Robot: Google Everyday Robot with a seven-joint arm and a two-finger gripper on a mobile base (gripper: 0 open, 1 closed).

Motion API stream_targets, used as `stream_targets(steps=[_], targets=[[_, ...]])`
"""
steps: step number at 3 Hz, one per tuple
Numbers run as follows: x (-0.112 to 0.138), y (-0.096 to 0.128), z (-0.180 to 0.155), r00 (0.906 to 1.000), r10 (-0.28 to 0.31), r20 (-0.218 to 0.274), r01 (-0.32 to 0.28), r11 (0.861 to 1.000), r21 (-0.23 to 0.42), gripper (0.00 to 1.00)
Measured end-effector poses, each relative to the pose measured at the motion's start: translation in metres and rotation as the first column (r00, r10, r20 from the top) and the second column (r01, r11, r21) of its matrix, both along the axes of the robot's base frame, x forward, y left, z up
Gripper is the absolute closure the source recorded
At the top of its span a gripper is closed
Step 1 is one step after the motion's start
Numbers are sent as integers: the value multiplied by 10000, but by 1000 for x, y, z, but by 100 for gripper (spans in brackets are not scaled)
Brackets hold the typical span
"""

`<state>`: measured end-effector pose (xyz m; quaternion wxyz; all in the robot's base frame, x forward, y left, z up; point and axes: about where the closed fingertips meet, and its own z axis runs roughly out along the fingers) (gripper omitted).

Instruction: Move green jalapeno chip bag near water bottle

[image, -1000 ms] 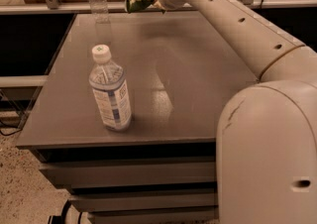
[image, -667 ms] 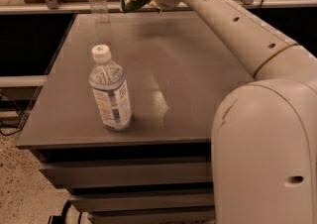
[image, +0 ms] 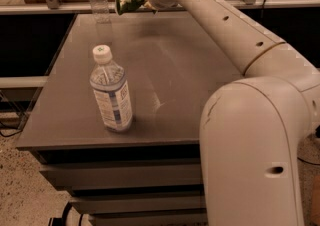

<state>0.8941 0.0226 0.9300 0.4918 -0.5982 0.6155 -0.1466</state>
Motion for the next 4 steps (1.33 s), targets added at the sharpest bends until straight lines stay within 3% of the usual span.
stream_targets(steps=[3, 4], targets=[[6, 6, -23, 9990, -90, -442, 80, 9997, -227, 13], [5, 6, -29, 9985, -146, -526, 136, 9997, -183, 0]])
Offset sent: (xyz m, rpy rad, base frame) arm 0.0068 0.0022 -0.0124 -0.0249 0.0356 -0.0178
